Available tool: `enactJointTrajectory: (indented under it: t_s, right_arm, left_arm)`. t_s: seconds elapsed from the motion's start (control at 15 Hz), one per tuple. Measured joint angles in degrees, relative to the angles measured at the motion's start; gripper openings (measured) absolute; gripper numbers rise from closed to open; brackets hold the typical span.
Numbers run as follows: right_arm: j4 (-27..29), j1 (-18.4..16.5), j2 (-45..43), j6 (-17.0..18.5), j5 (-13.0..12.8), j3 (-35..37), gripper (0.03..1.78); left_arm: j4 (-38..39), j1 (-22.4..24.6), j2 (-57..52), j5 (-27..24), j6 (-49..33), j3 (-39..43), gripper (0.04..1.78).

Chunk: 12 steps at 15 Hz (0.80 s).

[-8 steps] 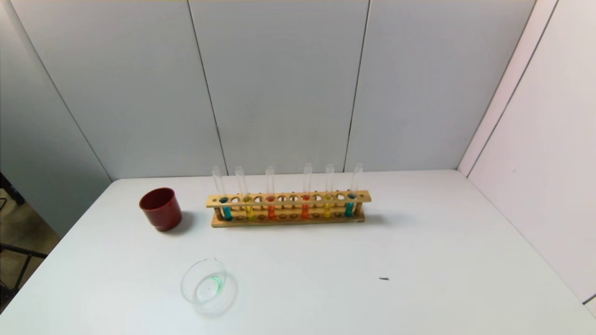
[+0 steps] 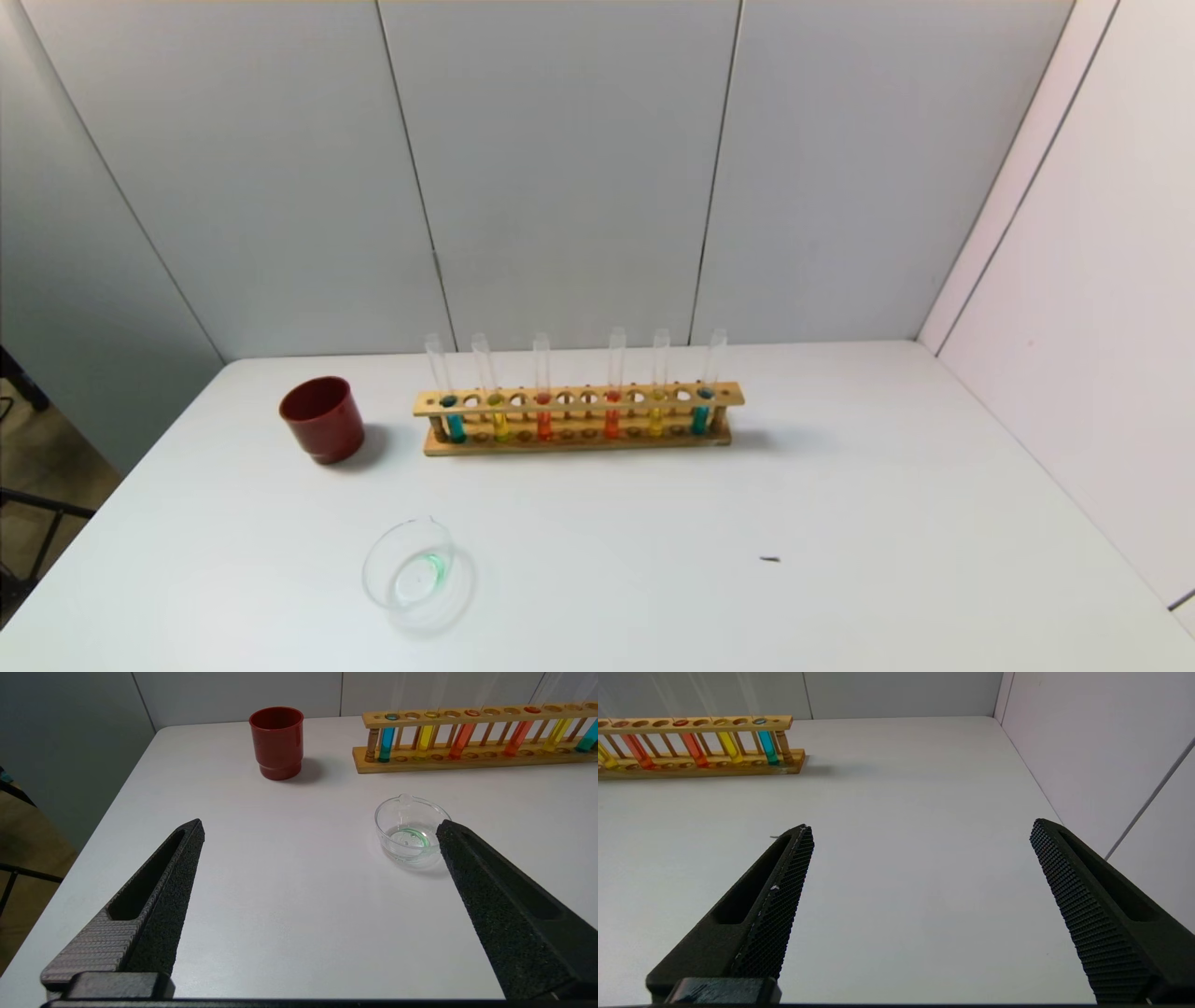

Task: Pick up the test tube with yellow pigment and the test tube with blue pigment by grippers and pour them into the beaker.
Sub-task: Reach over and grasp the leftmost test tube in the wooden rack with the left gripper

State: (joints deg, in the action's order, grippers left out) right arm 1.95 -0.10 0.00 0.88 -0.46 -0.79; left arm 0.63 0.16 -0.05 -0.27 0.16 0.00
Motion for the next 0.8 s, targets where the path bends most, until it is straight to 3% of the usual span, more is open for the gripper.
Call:
enactJointTrajectory:
  t_s: [0.6, 0.8]
  right_arm:
    - [0.0, 0.0, 0.0, 0.0, 0.0, 0.0, 1.7]
    - [0.0, 0.0, 0.0, 0.0, 0.0, 0.0, 1.7]
  left_arm:
    - [-0.8, 0.0, 0.0, 0.0, 1.2, -0.2, 1.75]
    - [-5.2, 0.0, 0.8, -1.3, 3.0, -2.4, 1.75]
